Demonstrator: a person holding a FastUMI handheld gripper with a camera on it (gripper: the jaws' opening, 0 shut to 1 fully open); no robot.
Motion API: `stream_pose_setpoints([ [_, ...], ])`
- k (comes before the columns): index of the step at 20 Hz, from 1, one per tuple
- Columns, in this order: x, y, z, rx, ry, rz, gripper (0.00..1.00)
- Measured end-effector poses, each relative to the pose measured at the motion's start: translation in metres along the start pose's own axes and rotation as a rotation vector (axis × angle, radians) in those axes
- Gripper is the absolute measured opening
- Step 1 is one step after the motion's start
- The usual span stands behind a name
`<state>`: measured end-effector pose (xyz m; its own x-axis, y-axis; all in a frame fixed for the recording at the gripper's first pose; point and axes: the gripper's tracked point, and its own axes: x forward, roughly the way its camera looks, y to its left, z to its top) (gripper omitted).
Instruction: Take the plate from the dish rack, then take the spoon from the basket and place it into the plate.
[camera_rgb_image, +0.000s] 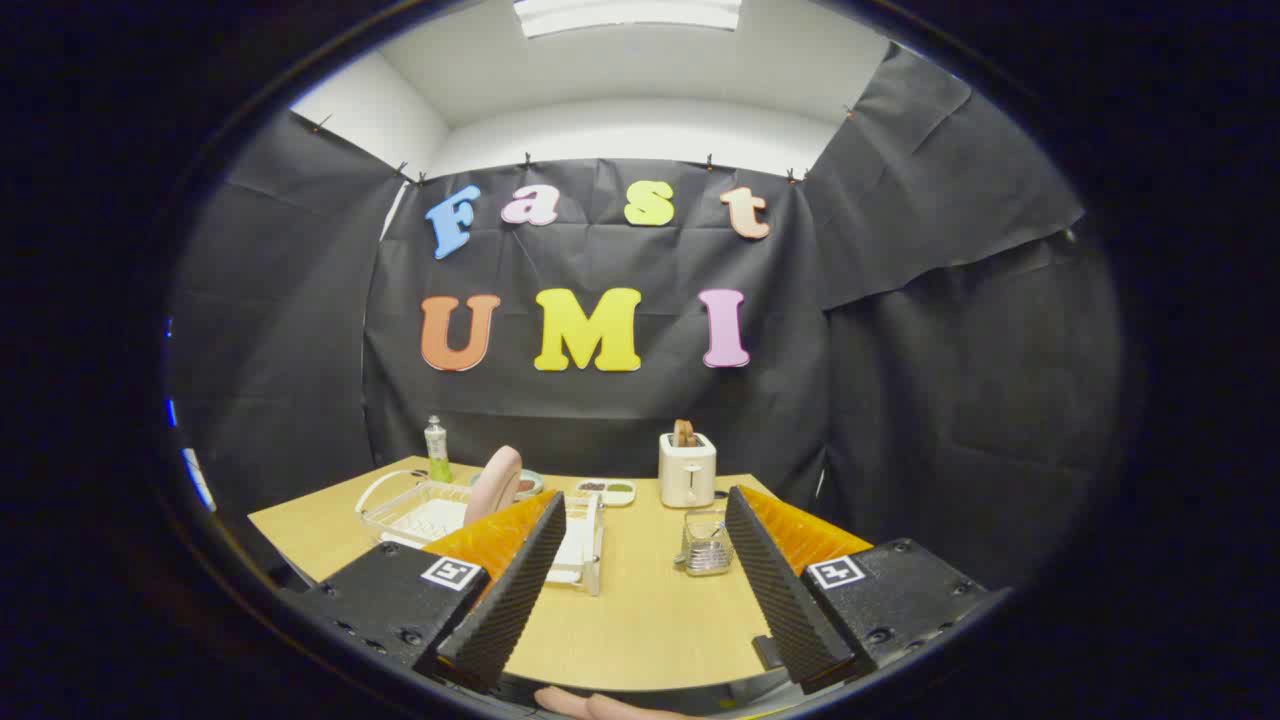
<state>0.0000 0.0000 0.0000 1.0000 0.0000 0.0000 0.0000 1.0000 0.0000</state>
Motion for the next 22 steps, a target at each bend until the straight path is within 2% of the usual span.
stream_pose_setpoints([
  [15,0.005,-0.006,-0.011,0.001,0.021,-0.003,1.00],
  [22,0.043,0.007,-0.007,0.016,0.072,0.010,1.00],
])
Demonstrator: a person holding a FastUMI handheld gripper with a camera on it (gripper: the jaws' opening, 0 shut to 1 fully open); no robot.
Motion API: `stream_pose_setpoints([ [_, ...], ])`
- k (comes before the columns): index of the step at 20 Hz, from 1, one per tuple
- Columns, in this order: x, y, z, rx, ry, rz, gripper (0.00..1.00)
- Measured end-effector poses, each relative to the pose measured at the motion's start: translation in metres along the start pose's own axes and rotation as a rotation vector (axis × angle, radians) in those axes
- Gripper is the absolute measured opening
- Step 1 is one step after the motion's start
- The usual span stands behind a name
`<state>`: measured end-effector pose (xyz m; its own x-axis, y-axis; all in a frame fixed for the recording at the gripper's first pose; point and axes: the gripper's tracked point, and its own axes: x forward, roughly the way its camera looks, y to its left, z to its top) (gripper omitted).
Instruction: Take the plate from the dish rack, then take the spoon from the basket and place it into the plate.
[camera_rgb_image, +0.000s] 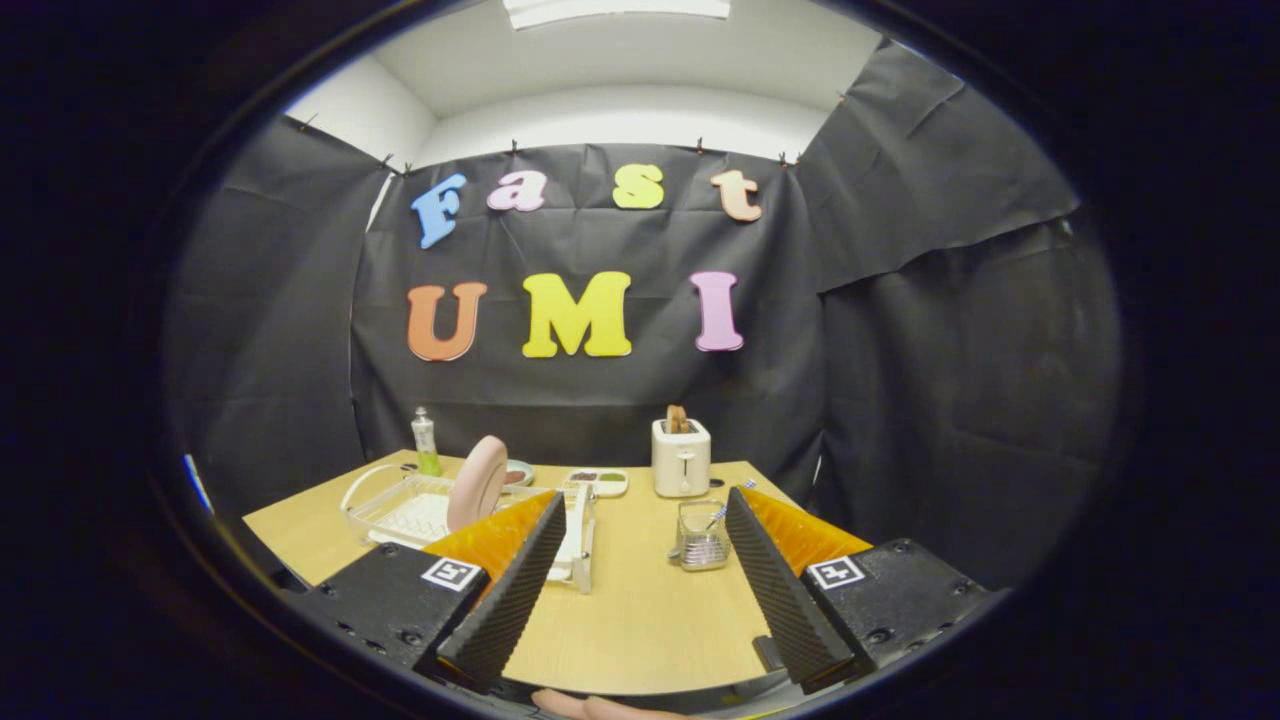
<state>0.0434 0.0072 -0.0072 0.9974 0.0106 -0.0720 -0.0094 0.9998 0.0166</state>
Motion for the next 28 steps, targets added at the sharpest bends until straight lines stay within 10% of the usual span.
stream_pose_setpoints([
  [18,0.211,0.188,-0.001,0.096,0.750,0.349,1.00],
  [28,0.258,0.226,-0.015,-0.104,0.945,0.090,0.83],
])
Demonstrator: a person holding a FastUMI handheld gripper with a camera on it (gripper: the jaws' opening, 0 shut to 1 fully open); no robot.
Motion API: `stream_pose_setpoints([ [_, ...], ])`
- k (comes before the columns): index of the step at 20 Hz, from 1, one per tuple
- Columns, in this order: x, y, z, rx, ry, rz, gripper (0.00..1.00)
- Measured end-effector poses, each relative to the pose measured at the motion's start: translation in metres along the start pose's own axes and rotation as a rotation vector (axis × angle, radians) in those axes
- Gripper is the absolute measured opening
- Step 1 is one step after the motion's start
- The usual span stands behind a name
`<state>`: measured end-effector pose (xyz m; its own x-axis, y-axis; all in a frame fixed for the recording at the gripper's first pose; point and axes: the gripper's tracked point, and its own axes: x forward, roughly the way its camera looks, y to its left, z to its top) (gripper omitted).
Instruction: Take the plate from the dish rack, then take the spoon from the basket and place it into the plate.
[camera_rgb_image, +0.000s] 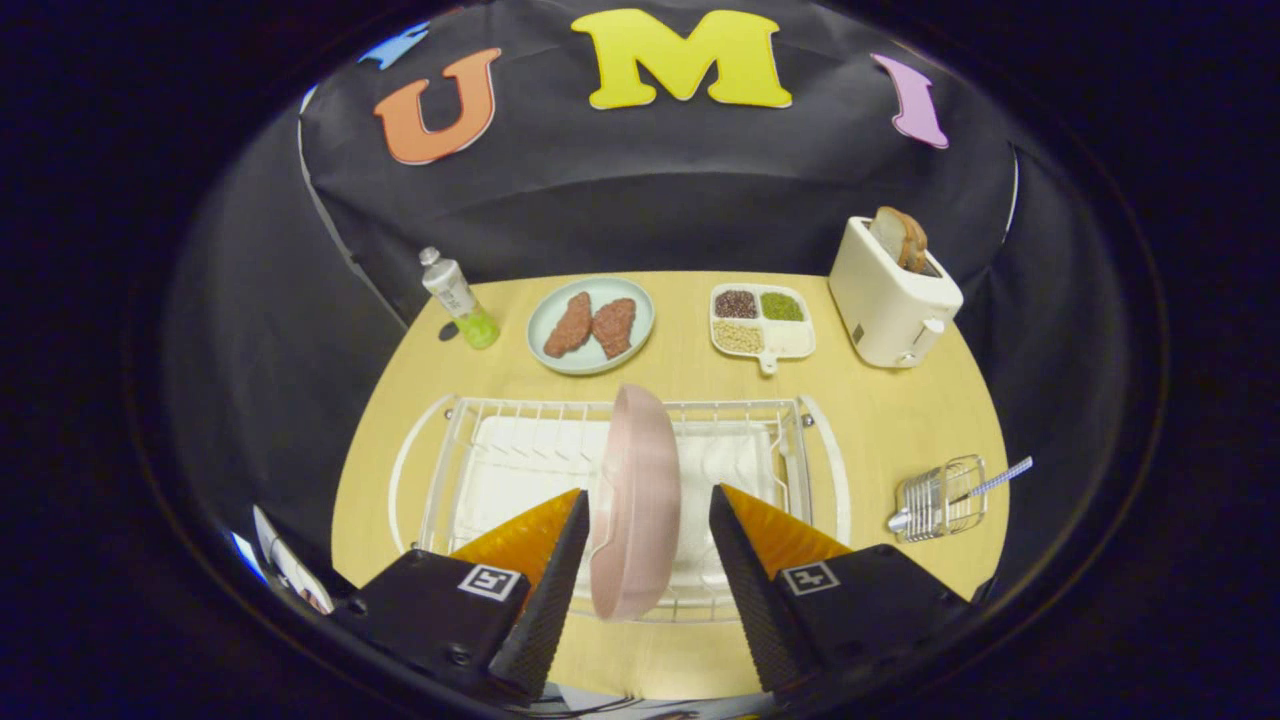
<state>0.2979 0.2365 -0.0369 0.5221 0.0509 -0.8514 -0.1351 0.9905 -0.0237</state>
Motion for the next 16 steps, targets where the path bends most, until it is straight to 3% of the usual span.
stream_pose_setpoints([
  [4,0.007,-0.002,0.005,-0.091,0.043,-0.194,0.70],
  [6,0.009,0.000,0.000,-0.104,0.075,-0.260,0.54],
  [8,0.008,0.000,0.000,-0.124,0.085,-0.329,0.47],
  [10,0.006,-0.004,-0.001,-0.138,0.086,-0.406,0.28],
  [16,-0.004,-0.006,0.005,-0.086,0.012,-0.482,0.12],
])
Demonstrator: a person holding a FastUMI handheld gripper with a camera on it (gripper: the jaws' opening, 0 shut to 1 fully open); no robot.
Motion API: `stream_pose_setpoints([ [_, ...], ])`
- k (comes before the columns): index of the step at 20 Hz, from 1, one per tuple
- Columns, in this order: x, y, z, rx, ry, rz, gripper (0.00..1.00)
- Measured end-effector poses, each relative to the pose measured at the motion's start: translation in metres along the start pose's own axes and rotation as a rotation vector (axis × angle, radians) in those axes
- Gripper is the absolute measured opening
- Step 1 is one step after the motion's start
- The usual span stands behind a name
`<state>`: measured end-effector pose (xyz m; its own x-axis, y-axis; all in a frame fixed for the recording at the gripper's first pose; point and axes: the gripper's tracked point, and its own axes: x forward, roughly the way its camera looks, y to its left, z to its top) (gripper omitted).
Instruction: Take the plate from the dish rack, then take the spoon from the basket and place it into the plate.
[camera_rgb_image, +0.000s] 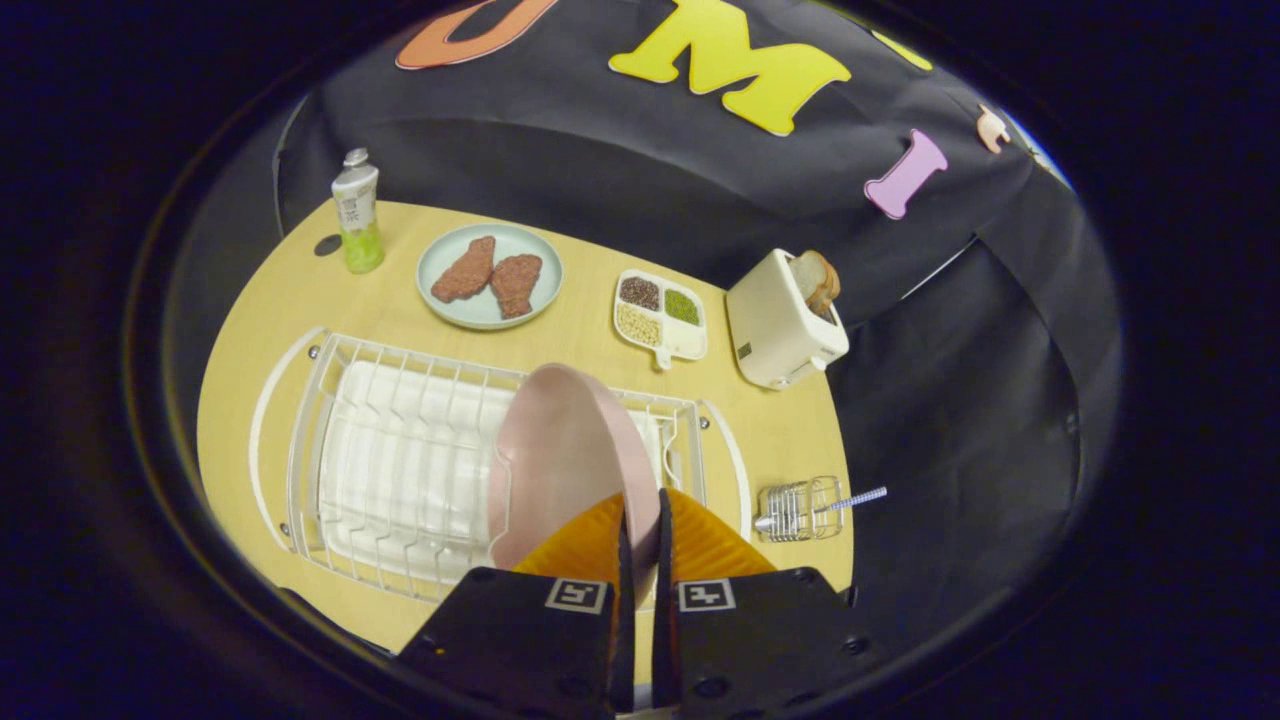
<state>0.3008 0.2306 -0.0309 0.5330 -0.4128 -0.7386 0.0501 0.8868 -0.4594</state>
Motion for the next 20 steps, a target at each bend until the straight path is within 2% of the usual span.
stream_pose_setpoints([
  [5,-0.011,-0.020,0.010,0.079,-0.078,-0.075,0.11],
  [10,-0.028,-0.039,0.006,0.128,-0.123,-0.063,0.11],
  [14,-0.044,-0.059,-0.011,0.164,-0.120,0.027,0.11],
  [20,-0.061,-0.086,-0.077,0.224,-0.114,0.205,0.11],
])
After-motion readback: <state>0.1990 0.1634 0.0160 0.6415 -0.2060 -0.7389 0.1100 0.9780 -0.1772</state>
